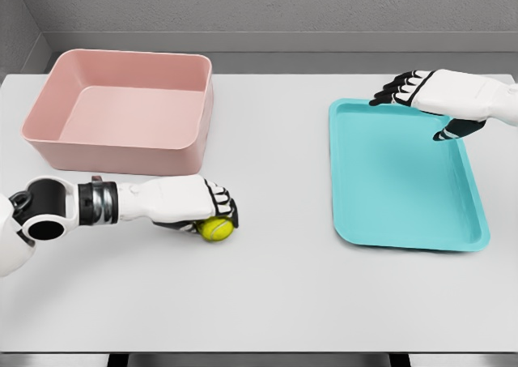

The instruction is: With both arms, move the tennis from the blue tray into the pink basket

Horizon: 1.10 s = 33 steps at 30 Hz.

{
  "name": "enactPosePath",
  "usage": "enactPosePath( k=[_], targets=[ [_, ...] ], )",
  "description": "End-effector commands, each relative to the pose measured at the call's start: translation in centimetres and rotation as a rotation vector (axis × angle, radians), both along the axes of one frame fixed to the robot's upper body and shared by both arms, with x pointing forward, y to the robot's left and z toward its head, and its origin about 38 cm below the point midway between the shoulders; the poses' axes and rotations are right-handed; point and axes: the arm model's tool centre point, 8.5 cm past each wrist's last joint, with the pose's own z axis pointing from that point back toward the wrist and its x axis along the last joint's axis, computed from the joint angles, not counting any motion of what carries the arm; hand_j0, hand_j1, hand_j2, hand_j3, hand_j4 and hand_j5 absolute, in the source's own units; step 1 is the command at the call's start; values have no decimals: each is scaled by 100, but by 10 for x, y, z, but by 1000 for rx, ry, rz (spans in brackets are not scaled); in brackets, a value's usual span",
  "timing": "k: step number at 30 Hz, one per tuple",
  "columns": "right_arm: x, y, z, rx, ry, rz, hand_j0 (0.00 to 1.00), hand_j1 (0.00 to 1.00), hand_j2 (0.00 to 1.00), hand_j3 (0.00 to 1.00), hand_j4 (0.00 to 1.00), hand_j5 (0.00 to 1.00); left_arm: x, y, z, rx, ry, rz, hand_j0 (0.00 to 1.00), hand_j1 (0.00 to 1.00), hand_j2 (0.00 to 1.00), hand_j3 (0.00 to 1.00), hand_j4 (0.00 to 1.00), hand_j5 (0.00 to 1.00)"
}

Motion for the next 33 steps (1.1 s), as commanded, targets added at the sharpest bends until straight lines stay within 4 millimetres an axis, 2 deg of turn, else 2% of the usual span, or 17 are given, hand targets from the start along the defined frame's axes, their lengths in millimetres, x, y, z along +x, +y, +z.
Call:
enactPosePath(
  k=[1, 8, 14, 19, 23, 33],
  targets=[
    [0, 0, 1, 6, 1, -2, 100, 100, 100, 100, 100, 100, -3, 1, 19, -24, -38, -11, 44, 44, 44, 44, 44, 44],
    [0, 0, 1, 6, 0, -3, 100, 100, 100, 100, 100, 100, 4, 18, 48, -71, -79, 29, 44, 44, 44, 44, 44, 44],
    [0, -1, 1, 5, 0, -4, 100, 100, 100, 100, 100, 100, 4, 27, 59, -77, -80, 37, 44, 44, 44, 44, 44, 44],
    [0, 0, 1, 5, 0, -2, 100, 100, 100, 100, 100, 100, 9, 46, 81, -89, -120, 80, 44, 44, 44, 44, 44, 44],
    [0, -1, 2, 4, -1, -4, 100, 100, 100, 100, 100, 100, 11, 54, 90, -92, -134, 95, 44, 44, 44, 44, 44, 44],
    [0, -2, 2, 3, -1, -5, 100, 100, 100, 100, 100, 100, 22, 56, 111, -102, -178, 102, 44, 44, 44, 44, 44, 44]
  ],
)
